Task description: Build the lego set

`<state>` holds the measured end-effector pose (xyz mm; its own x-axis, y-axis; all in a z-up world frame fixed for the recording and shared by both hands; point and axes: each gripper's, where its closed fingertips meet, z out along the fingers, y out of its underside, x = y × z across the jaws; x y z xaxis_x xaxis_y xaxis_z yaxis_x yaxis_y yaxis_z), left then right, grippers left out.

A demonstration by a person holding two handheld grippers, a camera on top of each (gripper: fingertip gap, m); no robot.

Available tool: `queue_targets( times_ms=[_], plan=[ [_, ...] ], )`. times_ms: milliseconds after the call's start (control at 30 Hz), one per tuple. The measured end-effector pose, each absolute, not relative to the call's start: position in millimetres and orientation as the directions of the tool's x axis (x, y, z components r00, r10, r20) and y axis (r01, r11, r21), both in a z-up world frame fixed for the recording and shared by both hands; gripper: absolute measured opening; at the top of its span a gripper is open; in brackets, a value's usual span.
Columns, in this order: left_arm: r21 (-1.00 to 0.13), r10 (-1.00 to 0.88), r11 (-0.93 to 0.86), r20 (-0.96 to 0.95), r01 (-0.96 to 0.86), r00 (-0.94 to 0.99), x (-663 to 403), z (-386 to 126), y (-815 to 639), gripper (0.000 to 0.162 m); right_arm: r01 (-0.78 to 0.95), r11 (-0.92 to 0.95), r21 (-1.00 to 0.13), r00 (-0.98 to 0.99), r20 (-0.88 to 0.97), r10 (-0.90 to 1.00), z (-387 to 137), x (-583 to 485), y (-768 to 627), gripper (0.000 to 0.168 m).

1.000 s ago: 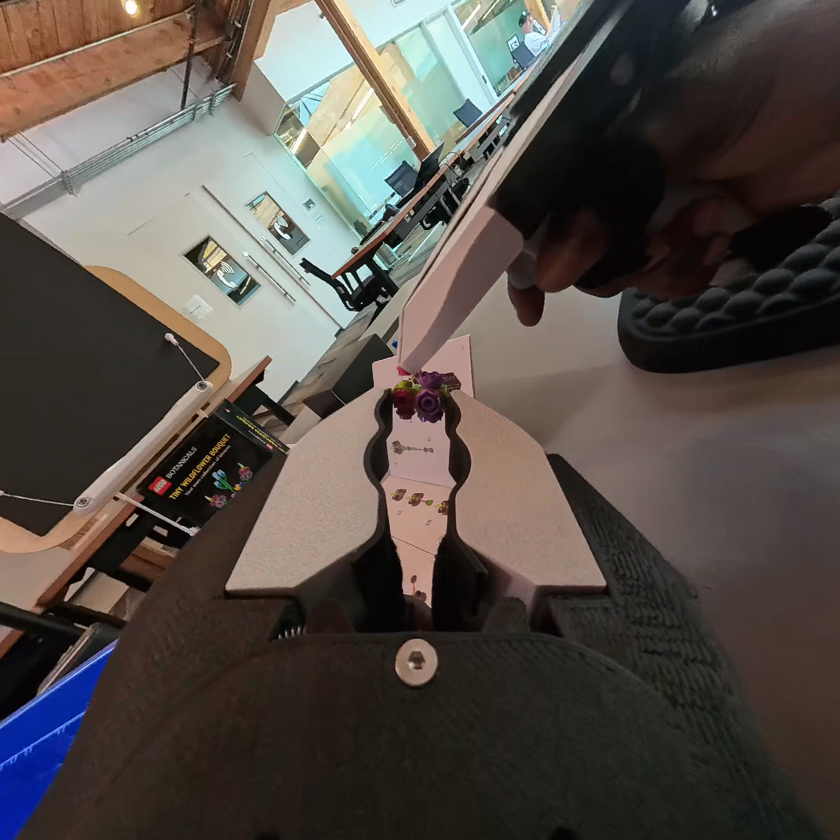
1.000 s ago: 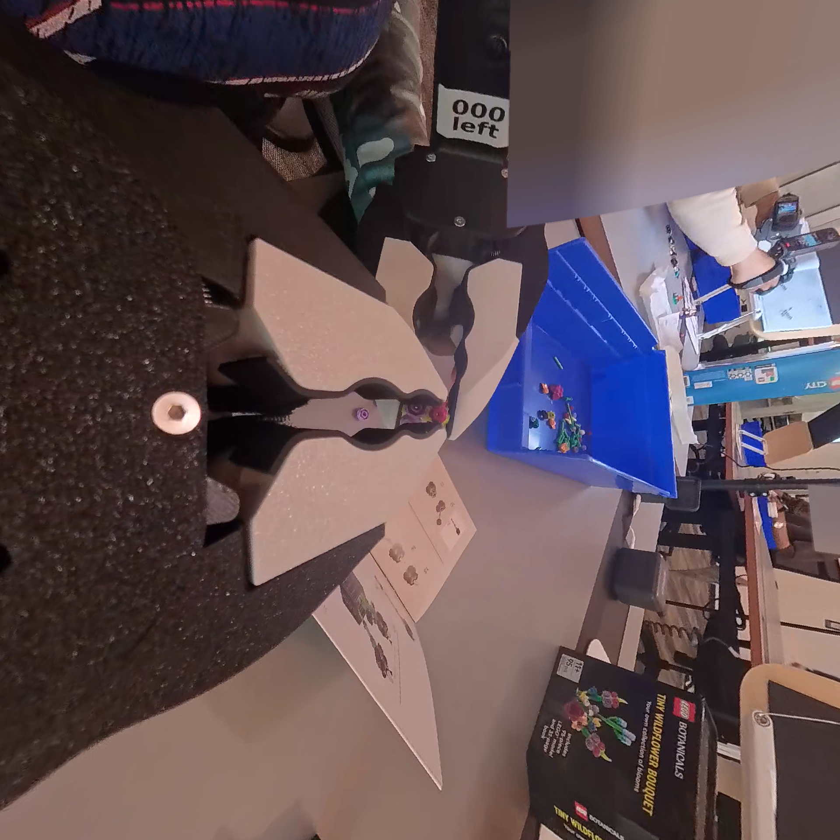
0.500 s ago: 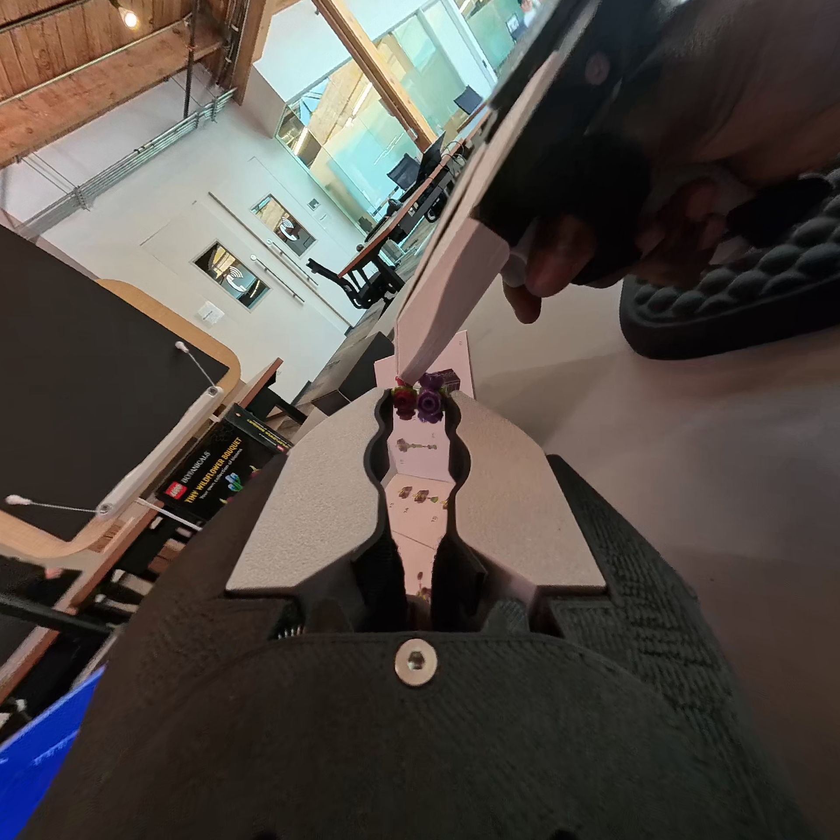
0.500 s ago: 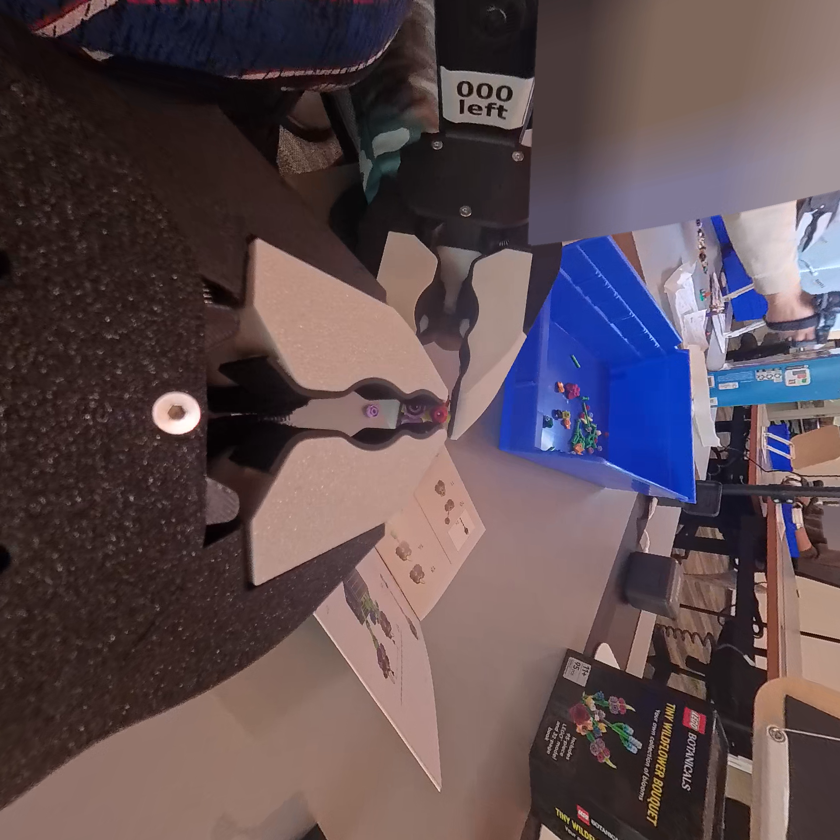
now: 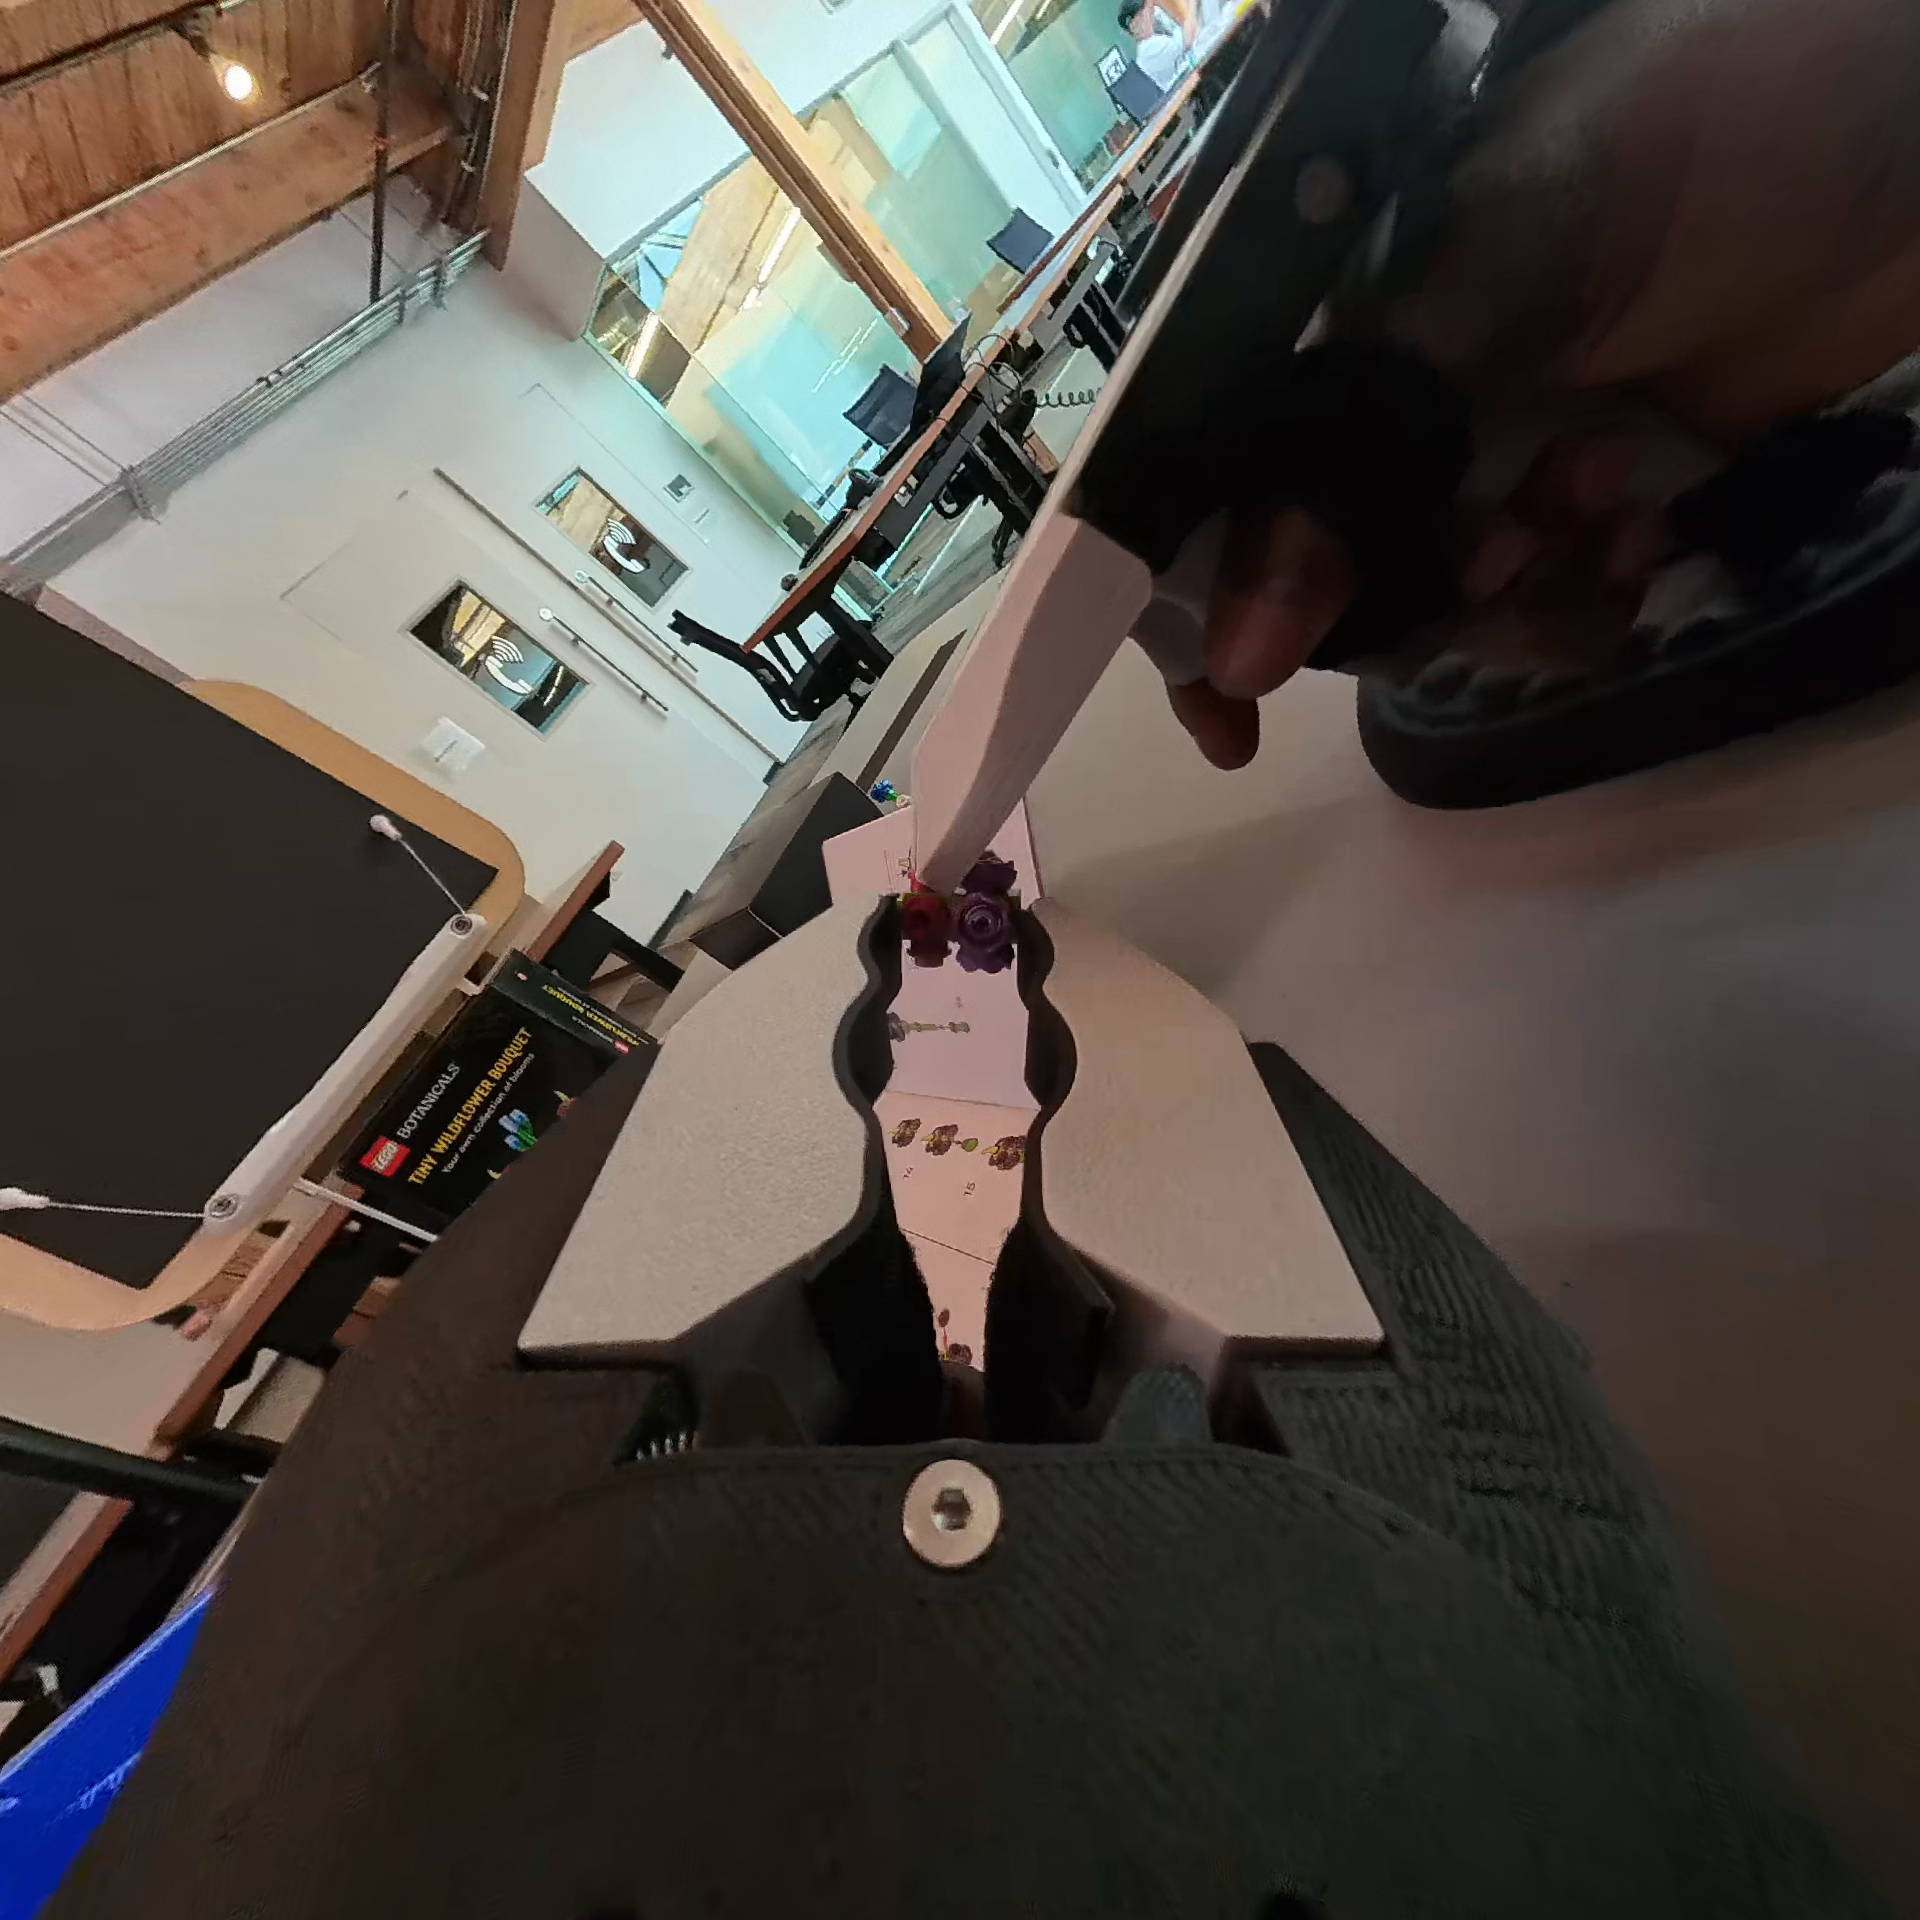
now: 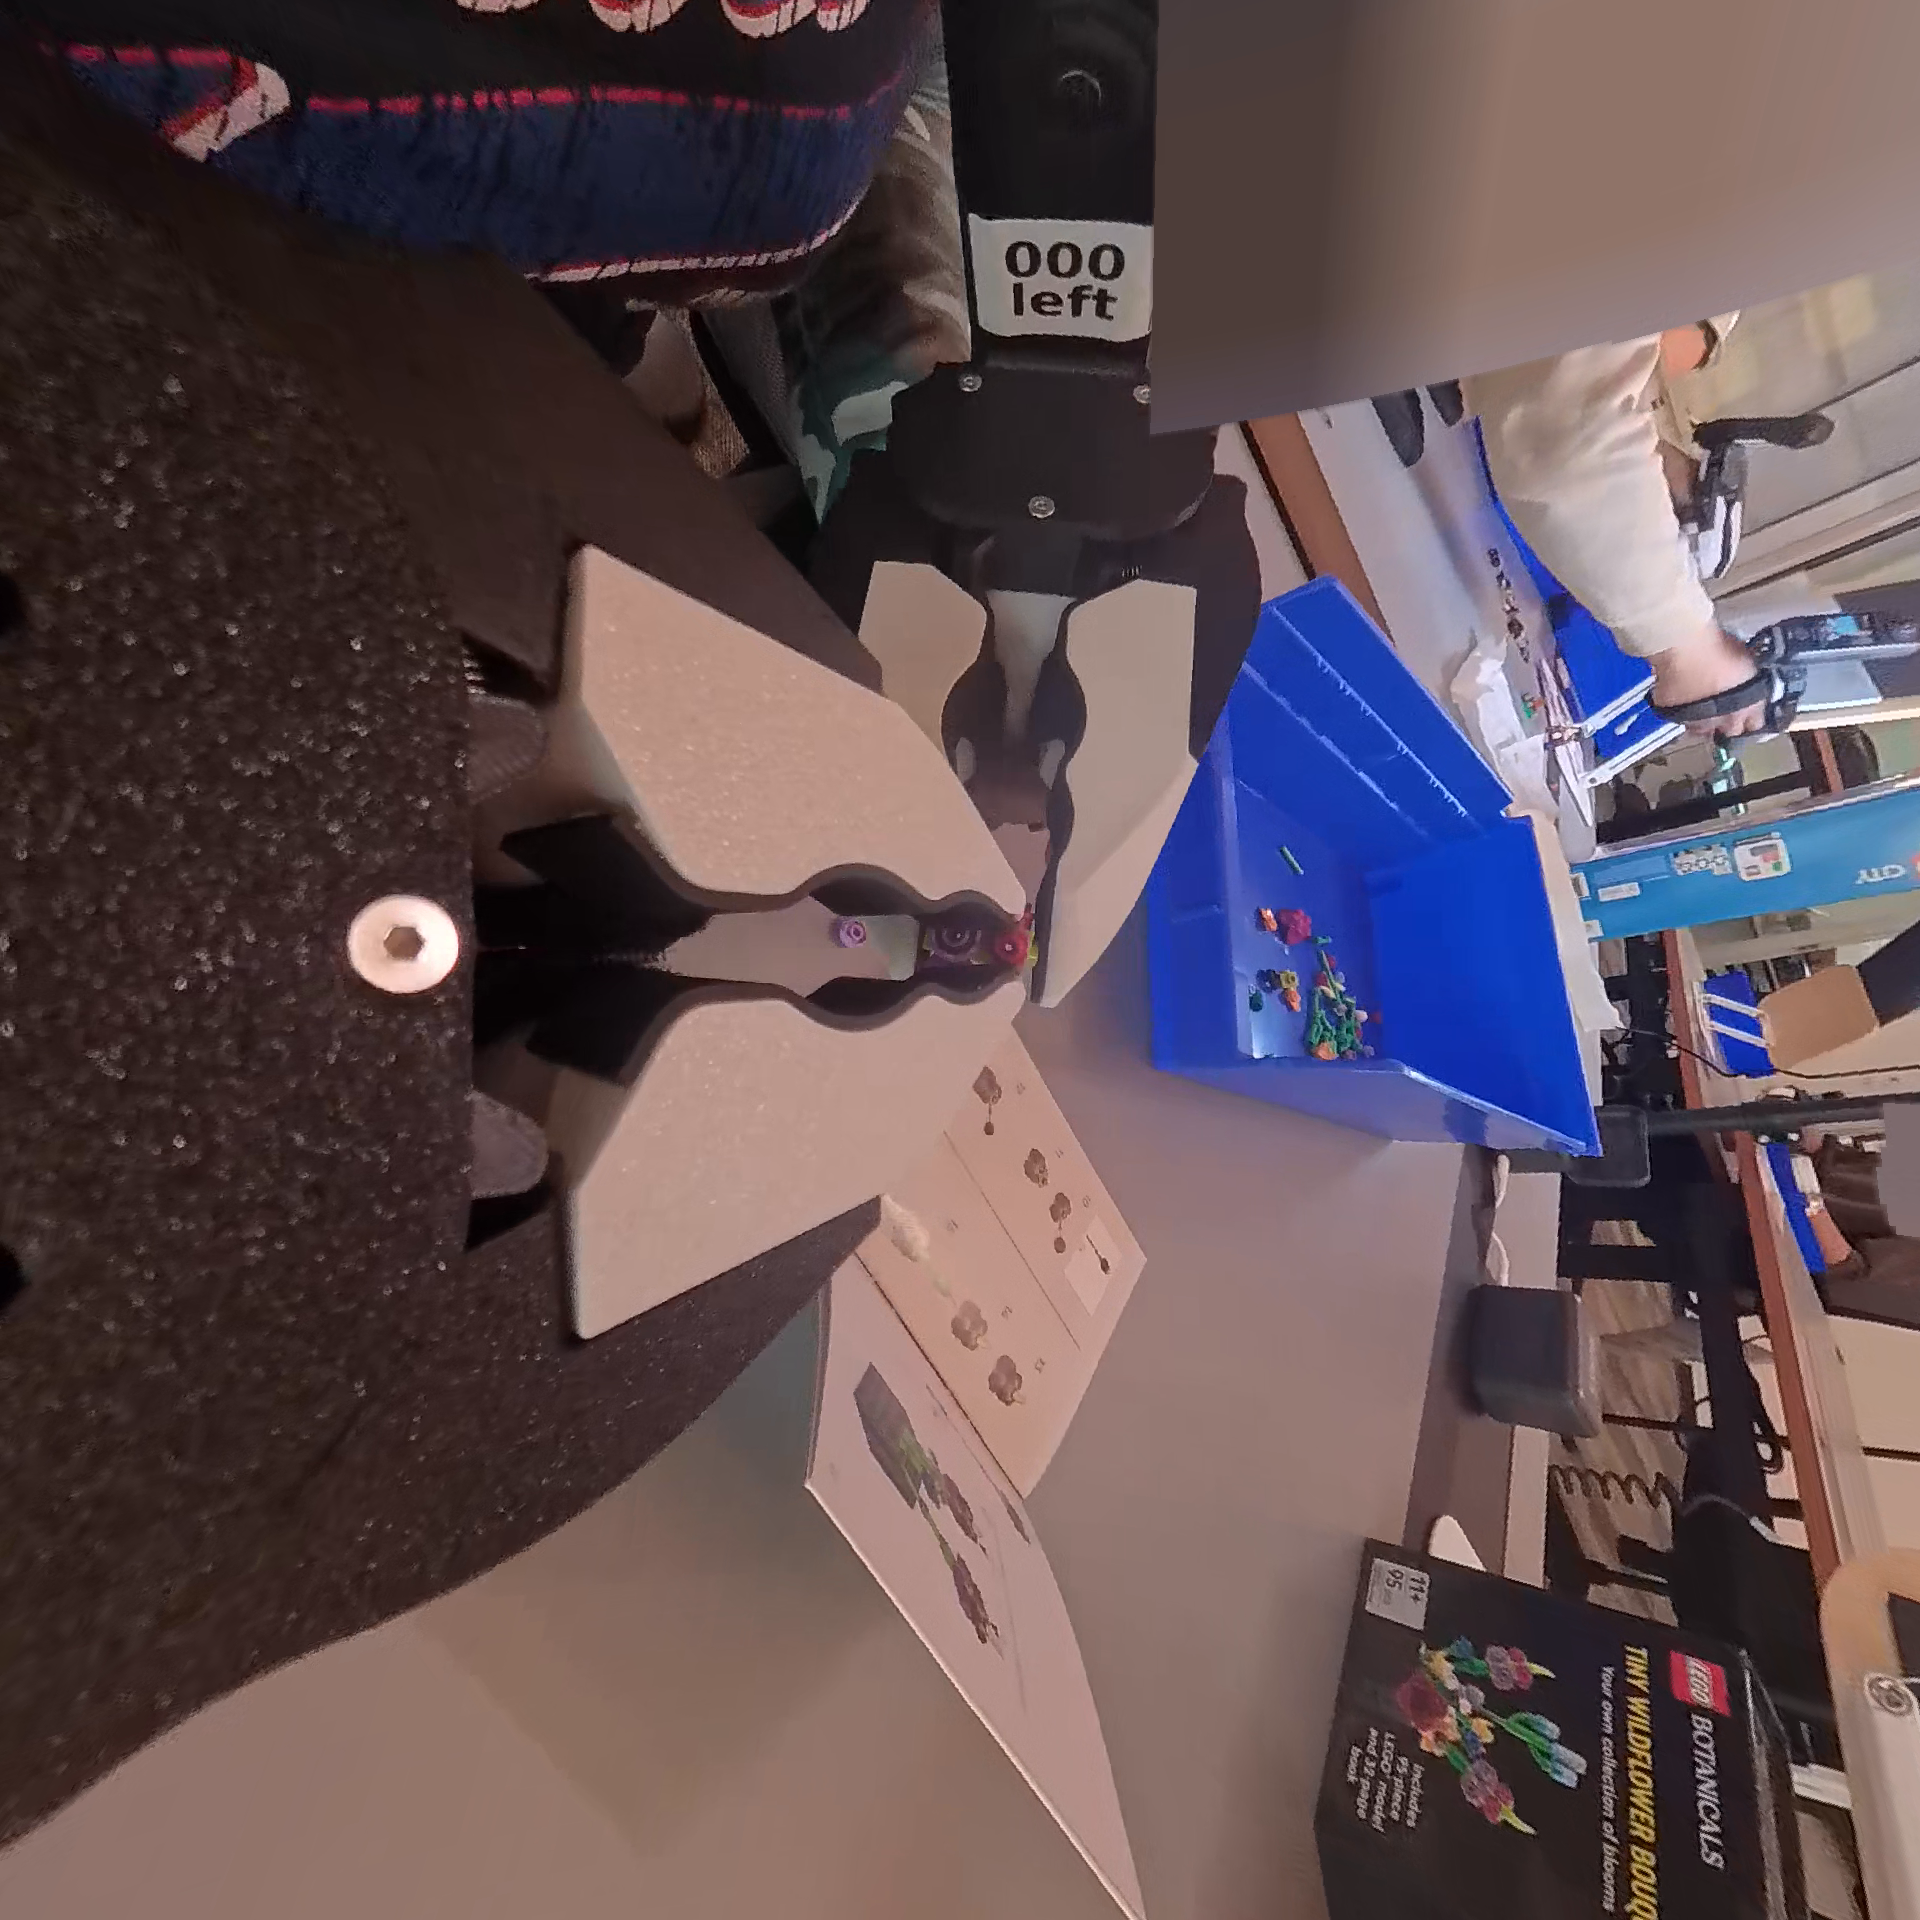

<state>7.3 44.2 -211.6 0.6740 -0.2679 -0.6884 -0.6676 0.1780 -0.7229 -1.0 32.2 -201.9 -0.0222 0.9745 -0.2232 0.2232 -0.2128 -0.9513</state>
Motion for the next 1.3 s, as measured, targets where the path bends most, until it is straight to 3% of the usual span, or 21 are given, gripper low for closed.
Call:
queue_targets(
  times_ms=[200,367,433,500,767,867,1000,1133,1200,1300],
  plan=[
    [-0.675,-0.257,0.188,-0.735,-0.713,0.628,8.4,-214.2,42.6,0.021,0.251,-0.204,-0.946,-0.023,-0.216,0.976,-205.2,0.3,30.8,0.007],
    [-0.731,-0.269,0.224,-0.682,-0.644,0.68,9.7,-206.4,44.0,0.021,0.19,-0.171,-0.967,-0.062,-0.186,0.981,-190.1,1.7,32.1,0.007],
    [-0.818,-0.312,0.306,-0.57,-0.487,0.761,11.9,-187.2,40.5,0.022,0.106,-0.33,-0.938,-0.121,-0.342,0.932,-170.8,3.7,36.2,0.038],
    [-0.854,-0.325,0.322,-0.504,-0.407,0.8,5.5,-180.3,39.1,0.022,0.083,-0.457,-0.885,-0.182,-0.465,0.867,-163.5,6.5,38.9,0.051],
    [-0.815,-0.285,0.335,-0.566,-0.473,0.773,4.7,-182.8,36.2,0.022,0.168,-0.366,-0.915,-0.175,-0.393,0.903,-175.6,-8.0,14.6,0.039],
    [-0.79,-0.267,0.328,-0.603,-0.518,0.752,5.9,-186.1,35.6,0.022,0.197,-0.269,-0.943,-0.103,-0.292,0.951,-183.6,-8.2,20.5,0.021],
    [-0.759,-0.236,0.312,-0.645,-0.572,0.727,5.8,-189.3,37.7,0.022,0.204,-0.207,-0.957,-0.058,-0.223,0.973,-186.9,-7.9,23.5,0.02],
    [-0.773,-0.238,0.342,-0.621,-0.534,0.747,7.3,-184.2,35.8,0.028,0.14,-0.326,-0.935,-0.121,-0.343,0.931,-181.1,-6.4,21.5,0.02],
    [-0.792,-0.247,0.354,-0.592,-0.497,0.767,6.2,-180.8,34.8,0.036,0.096,-0.463,-0.881,-0.208,-0.472,0.857,-174.2,-4.1,19.8,0.02],
    [-0.792,-0.265,0.375,-0.589,-0.481,0.763,8.8,-179.6,32.4,0.033,0.081,-0.612,-0.787,-0.307,-0.604,0.736,-169.9,-1.3,19.0,0.02]
  ],
)
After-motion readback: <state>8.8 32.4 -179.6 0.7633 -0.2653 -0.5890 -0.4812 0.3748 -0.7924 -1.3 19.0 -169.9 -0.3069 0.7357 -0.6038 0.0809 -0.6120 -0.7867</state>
